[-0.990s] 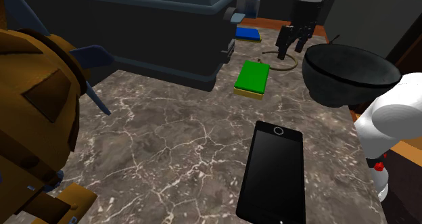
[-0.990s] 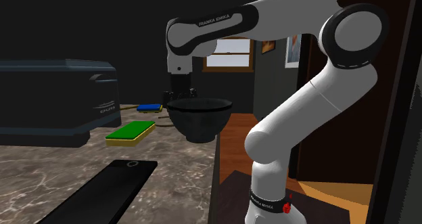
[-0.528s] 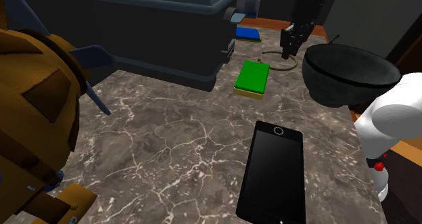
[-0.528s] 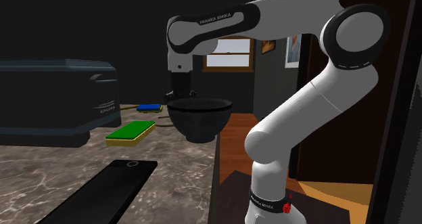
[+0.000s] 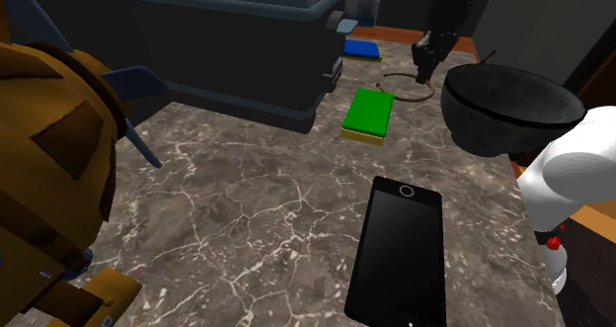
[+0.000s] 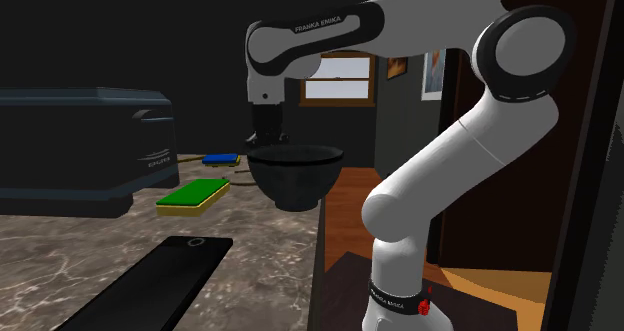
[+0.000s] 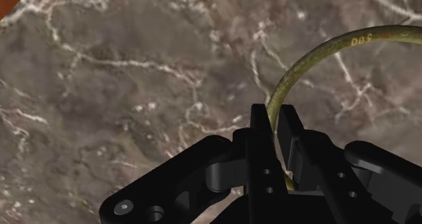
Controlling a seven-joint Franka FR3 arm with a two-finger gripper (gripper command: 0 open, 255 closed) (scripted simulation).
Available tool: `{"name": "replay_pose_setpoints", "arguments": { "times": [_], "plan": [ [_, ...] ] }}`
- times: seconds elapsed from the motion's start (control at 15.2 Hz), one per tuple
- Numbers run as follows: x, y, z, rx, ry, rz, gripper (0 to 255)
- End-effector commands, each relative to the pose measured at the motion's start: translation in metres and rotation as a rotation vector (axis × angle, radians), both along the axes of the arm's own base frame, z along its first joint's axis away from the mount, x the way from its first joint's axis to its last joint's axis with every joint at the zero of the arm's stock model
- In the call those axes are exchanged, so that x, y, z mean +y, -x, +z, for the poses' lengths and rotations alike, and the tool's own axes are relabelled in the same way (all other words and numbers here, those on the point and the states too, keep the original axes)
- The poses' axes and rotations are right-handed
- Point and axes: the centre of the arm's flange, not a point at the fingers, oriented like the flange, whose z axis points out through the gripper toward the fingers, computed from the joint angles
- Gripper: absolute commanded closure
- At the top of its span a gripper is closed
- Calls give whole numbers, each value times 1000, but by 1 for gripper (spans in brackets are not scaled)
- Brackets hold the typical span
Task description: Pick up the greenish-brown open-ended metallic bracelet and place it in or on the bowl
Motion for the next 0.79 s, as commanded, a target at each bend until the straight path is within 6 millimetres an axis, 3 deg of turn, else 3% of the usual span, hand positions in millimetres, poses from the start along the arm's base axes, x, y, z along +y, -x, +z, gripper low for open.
{"name": "replay_pose_setpoints", "arguments": {
  "times": [0.0, 0.73],
  "plan": [
    [0, -1, 9, 4, 0, 0, 255],
    [0, -1, 67, 4, 0, 0, 255]
  ]
}}
